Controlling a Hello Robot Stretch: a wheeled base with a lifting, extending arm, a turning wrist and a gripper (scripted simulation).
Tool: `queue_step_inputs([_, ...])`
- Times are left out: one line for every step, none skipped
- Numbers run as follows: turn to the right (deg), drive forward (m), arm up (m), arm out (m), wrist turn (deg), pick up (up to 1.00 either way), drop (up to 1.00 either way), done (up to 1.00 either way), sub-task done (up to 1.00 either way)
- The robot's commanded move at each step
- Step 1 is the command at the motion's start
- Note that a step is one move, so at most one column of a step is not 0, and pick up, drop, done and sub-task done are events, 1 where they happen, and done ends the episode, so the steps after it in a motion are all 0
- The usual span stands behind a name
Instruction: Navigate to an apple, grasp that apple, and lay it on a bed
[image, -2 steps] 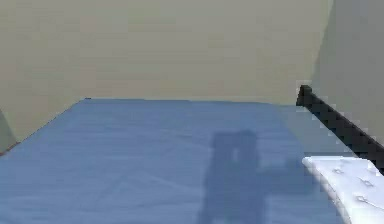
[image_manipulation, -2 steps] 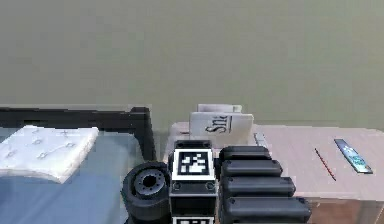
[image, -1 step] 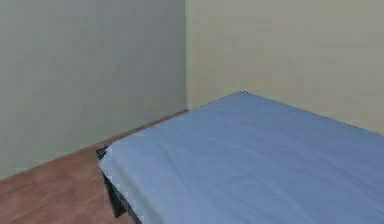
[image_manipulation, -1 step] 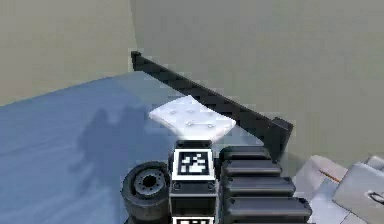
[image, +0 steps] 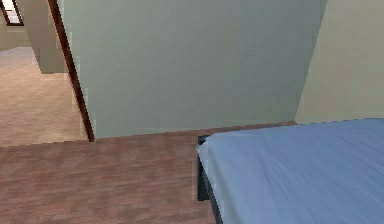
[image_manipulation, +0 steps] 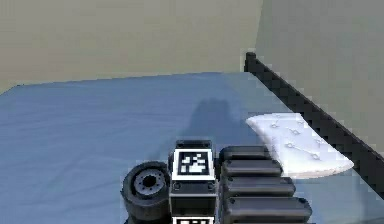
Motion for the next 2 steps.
queue_step_inputs([0.0,0.0,0.0,0.48,0.0,0.0,0.0,0.0,0.0])
queue_step_inputs([0.0,0.0,0.0,0.0,45.0,0.0,0.0,0.0,0.0])
